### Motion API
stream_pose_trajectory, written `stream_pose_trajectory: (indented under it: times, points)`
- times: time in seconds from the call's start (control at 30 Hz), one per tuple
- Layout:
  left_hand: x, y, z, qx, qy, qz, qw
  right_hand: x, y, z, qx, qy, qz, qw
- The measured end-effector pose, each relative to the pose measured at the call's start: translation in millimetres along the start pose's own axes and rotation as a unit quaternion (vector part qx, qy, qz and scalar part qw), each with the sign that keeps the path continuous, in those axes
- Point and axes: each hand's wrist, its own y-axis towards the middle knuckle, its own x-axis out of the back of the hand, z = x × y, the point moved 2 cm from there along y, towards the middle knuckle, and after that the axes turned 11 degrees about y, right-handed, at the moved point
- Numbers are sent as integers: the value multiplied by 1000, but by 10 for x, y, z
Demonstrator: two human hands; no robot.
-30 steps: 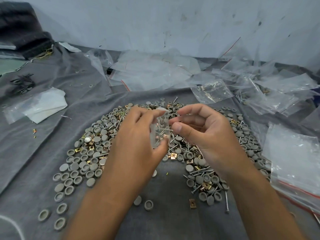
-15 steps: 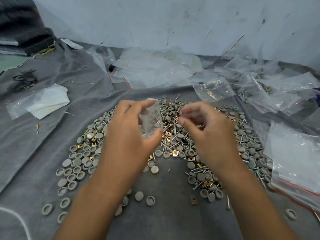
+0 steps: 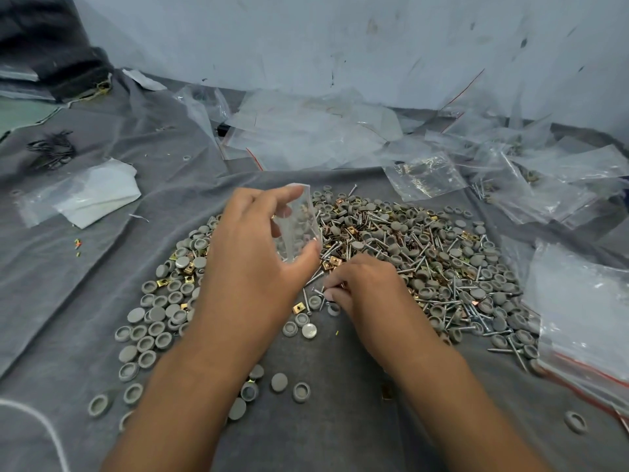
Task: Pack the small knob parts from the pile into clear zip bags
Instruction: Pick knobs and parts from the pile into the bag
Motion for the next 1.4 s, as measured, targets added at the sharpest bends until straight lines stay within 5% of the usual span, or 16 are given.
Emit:
stream_pose_trajectory:
  times: [0.27, 0.4, 0.53, 0.7, 0.9, 1.07, 1.17, 1.3, 1.4]
  points:
    - [-29, -7, -7, -8, 6, -1, 1000, 4, -86, 94, 4, -18, -20, 1000]
    - [-51, -12, -19, -17, 18, 3, 1000, 198, -38, 67, -55, 140, -114, 982]
    - [-106, -25, -43, -30, 35, 25, 999, 457, -88, 245, 56, 262, -211, 940]
    - [-154, -56, -108, -60, 57, 34, 996, 496, -216, 411, 169, 88, -217, 957]
    - [-190, -98, -163, -88, 85, 38, 992, 492, -263, 448, 127, 55, -240, 961]
    - [-160, -76, -138, -71, 68, 51, 994, 624, -207, 346, 50, 236, -277, 930]
    - [-93, -38, -79, -30, 31, 32, 999, 687, -179, 145, -16, 269, -231, 935]
    - [-32, -14, -37, 15, -3, 0, 1000, 532, -156, -27, -75, 118, -63, 988]
    - [-44, -19, -60, 3, 8, 10, 1000, 386, -130, -84, -105, 71, 22, 992]
